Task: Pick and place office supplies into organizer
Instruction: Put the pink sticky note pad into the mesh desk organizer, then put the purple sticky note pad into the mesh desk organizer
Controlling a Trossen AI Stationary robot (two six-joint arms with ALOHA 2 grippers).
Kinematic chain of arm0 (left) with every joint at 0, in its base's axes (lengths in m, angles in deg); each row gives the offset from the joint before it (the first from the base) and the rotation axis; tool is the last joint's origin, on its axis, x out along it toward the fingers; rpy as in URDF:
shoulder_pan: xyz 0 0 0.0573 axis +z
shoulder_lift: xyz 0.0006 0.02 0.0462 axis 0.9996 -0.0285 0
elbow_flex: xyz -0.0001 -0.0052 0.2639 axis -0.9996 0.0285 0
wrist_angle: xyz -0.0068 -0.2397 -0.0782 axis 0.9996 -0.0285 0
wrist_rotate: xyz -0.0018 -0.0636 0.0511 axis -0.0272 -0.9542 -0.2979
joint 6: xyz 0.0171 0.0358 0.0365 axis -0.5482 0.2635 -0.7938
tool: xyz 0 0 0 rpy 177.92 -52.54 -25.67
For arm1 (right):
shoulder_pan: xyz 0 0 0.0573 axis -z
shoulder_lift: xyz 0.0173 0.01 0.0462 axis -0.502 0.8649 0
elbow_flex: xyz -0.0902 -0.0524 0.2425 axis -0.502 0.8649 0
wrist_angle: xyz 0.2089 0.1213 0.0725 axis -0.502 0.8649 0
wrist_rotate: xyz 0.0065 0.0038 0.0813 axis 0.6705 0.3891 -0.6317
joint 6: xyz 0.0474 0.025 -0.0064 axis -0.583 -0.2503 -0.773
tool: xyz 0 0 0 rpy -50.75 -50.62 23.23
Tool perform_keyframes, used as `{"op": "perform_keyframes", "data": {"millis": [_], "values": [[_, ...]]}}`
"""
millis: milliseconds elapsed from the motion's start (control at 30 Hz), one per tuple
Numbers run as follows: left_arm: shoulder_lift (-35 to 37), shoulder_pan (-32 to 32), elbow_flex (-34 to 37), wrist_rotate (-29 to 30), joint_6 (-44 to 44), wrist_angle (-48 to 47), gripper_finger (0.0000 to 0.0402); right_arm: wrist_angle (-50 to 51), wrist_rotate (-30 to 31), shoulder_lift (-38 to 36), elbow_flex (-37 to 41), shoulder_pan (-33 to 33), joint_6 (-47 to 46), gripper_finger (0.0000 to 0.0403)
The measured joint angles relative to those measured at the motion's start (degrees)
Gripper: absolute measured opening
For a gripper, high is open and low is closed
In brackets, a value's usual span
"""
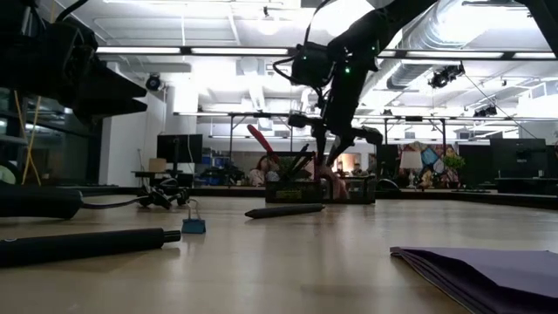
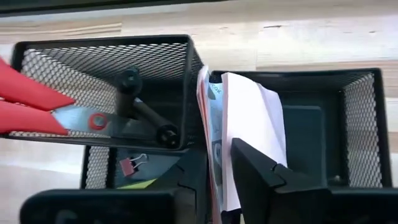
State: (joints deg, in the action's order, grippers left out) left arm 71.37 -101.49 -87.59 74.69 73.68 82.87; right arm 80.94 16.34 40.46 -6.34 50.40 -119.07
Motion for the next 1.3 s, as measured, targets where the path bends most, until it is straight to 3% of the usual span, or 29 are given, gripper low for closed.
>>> {"op": "perform_keyframes", "data": {"millis": [233, 500, 900, 1300], "values": [[0.00, 0.00, -0.02, -0.02, 0.00, 0.00, 0.0232, -0.45, -0.85, -2.82, -0.01, -0.72, 0.42, 0.0067], [0.00, 0.00, -0.02, -0.02, 0.00, -0.02, 0.0232, 10.61, 3.29, -3.08, -0.01, -1.30, -1.55, 0.0067], [0.00, -0.01, 0.00, 0.00, 0.00, -0.02, 0.0232, 10.48, 6.20, -2.60, 0.00, -3.62, -1.64, 0.0067], [0.00, 0.00, 0.00, 0.00, 0.00, -0.02, 0.0232, 14.88, -1.14, -2.84, 0.00, -16.14, -7.49, 0.0067]]}}
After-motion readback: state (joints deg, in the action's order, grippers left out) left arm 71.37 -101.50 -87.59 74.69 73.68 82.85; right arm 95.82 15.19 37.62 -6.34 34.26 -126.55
